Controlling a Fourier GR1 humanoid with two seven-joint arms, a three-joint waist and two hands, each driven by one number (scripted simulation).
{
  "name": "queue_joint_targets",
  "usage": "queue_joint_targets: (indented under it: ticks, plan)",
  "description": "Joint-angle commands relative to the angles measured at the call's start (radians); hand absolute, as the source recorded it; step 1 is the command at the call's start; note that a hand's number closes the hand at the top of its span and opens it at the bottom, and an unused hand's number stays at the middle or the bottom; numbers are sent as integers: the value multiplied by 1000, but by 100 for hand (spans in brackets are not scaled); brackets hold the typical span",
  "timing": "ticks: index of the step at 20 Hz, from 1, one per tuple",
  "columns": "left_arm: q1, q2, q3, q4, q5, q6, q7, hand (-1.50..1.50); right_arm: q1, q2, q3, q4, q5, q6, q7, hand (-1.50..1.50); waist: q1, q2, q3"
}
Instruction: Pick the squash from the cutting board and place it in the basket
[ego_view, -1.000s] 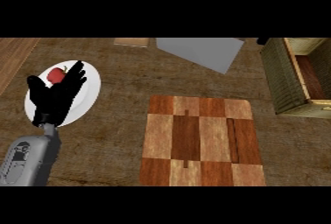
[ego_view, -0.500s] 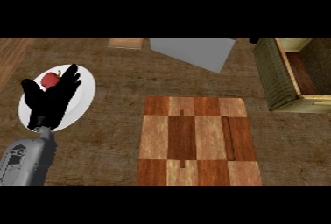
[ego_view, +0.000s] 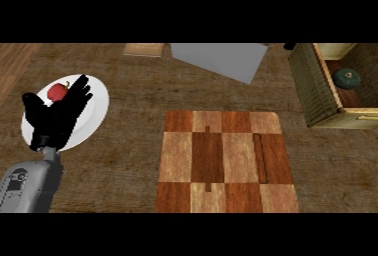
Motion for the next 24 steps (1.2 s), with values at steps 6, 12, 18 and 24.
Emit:
queue_joint_targets:
  ticks: [6, 12, 18, 24]
  plan:
    - [14, 2, 18, 3, 6, 9, 11, 0, -12, -83, -21, -106, 52, -209, 232, -150, -31, -16, -2]
    - [31, 15, 27, 3, 4, 11, 22, 0, 19, -78, -96, -192, 66, -309, 232, -150, -69, -37, -3]
    - [84, 23, 53, 19, -8, 33, -12, 0, 59, 14, -161, -260, 82, -291, 233, -150, -124, -65, -6]
    - [111, 35, 73, 6, 2, 37, 8, 0, 119, 166, -211, -315, 75, -278, 226, -150, -162, -89, -5]
